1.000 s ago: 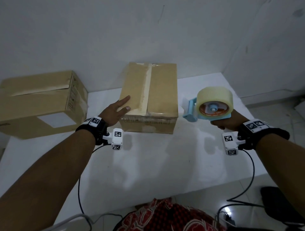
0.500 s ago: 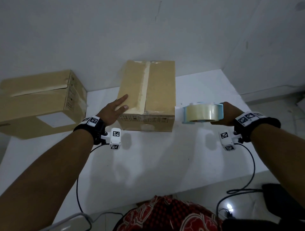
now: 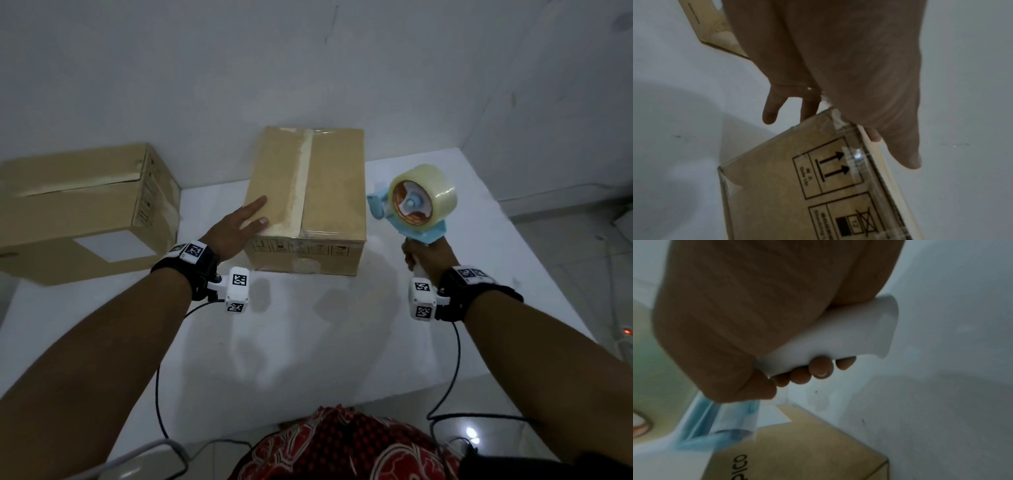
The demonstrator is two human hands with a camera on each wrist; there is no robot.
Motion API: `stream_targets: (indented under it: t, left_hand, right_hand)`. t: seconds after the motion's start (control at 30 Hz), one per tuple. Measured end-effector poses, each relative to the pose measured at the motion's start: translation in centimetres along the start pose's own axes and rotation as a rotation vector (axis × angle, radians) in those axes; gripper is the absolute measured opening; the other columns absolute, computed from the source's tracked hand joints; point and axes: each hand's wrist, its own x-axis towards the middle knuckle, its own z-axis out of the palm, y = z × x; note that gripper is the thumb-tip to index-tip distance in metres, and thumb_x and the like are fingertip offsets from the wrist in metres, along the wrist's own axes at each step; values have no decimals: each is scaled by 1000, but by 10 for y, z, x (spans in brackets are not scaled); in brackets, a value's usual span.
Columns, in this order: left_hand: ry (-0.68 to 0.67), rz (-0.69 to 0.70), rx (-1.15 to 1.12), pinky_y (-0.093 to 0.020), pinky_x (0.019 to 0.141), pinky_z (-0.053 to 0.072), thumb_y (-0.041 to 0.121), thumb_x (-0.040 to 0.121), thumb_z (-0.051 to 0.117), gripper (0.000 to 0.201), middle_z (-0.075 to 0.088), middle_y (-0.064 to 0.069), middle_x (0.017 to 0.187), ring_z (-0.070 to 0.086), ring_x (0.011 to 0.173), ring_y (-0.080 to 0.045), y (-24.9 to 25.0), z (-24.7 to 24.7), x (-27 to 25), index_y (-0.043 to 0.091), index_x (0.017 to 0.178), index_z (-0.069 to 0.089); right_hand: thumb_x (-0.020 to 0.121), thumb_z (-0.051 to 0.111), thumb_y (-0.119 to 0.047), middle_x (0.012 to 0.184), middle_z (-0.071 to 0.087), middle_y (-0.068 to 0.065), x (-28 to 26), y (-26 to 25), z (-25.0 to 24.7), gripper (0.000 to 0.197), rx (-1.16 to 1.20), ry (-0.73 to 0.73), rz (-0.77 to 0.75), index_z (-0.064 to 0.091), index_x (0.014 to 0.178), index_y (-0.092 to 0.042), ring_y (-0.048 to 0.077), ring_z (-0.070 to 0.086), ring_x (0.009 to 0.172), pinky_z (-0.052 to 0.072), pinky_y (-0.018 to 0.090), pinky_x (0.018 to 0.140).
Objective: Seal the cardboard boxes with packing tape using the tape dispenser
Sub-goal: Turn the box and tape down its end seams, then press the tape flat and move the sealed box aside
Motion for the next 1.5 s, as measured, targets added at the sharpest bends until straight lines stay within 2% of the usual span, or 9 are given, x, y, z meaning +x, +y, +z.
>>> stream_targets:
  t: [0.13, 0.27, 0.4, 0.77, 0.9, 1.03, 1.2, 1.33, 1.5]
  left_hand:
    - [-3, 13, -5, -50, 113, 33, 52, 93, 55, 48, 29, 12, 157, 32, 141, -16, -3, -1, -2, 69, 130, 29]
    - [-11, 44, 33, -33, 115, 28, 51, 84, 67, 73, 27, 14, 157, 29, 140, -7, -9, -2, -2, 52, 146, 28]
    - [-43, 61, -9, -37, 117, 29, 49, 75, 76, 85, 29, 14, 156, 32, 140, -8, -13, -4, -1, 53, 145, 29]
    - [-45, 78, 21, -37, 118, 27, 74, 66, 69, 91, 27, 15, 157, 29, 143, -7, -19, -4, 3, 57, 144, 26]
    - [-42, 87, 71, -36, 118, 26, 62, 77, 69, 84, 26, 12, 158, 27, 143, -9, -22, -4, 3, 52, 148, 24]
    - [-54, 101, 94, -41, 118, 28, 79, 66, 64, 93, 27, 8, 158, 28, 143, -11, -25, -6, -1, 56, 145, 22]
    - [-1, 122, 184, -36, 119, 18, 62, 76, 68, 84, 2, 3, 164, 9, 150, -14, -24, -8, -8, 49, 148, 26]
    - [90, 344, 357, -61, 116, 15, 82, 69, 55, 68, 9, 8, 164, 7, 150, -14, -18, -5, -4, 67, 132, 34]
    - [97, 467, 491, -63, 114, 1, 55, 86, 61, 36, 29, 13, 158, 13, 148, -8, 9, 24, 3, 48, 122, 60]
  right_hand:
    - [62, 53, -25, 82, 61, 13, 4, 10, -2, 30, -141, 58, 6, 60, 85, -8, 29, 55, 77, 46, 41, 72]
    - [87, 54, -26, 104, 57, 18, 4, 26, -3, 36, -338, 91, 47, 51, 112, 0, 30, 54, 95, 36, 32, 77]
    - [95, 55, -15, 132, 51, 27, 7, 41, 2, 42, -506, 155, 61, 44, 129, 6, 40, 51, 120, 40, 39, 93]
    - [90, 51, 1, 114, 62, 32, -4, 33, 22, 27, -875, 6, 7, 63, 112, 8, 44, 60, 107, 47, 43, 89]
    - [89, 52, -15, 111, 65, 23, 5, 39, 18, 26, -977, -19, 50, 62, 108, -1, 37, 63, 100, 50, 35, 82]
    - [87, 51, -17, 106, 69, 16, 21, 49, 17, 22, -1069, -109, -4, 61, 106, -12, 32, 66, 96, 51, 32, 80]
    - [78, 62, -42, 117, 60, 13, 16, 41, 8, 47, -864, 203, 94, 57, 114, -12, 35, 57, 111, 47, 45, 93]
    - [78, 59, -33, 109, 64, 15, -3, -18, 31, 35, -586, 424, -417, 64, 104, -10, 38, 56, 105, 42, 43, 90]
    - [81, 63, -56, 136, 57, 1, -9, -75, 103, 50, -906, -108, -812, 63, 123, -29, 23, 47, 126, 34, 45, 100]
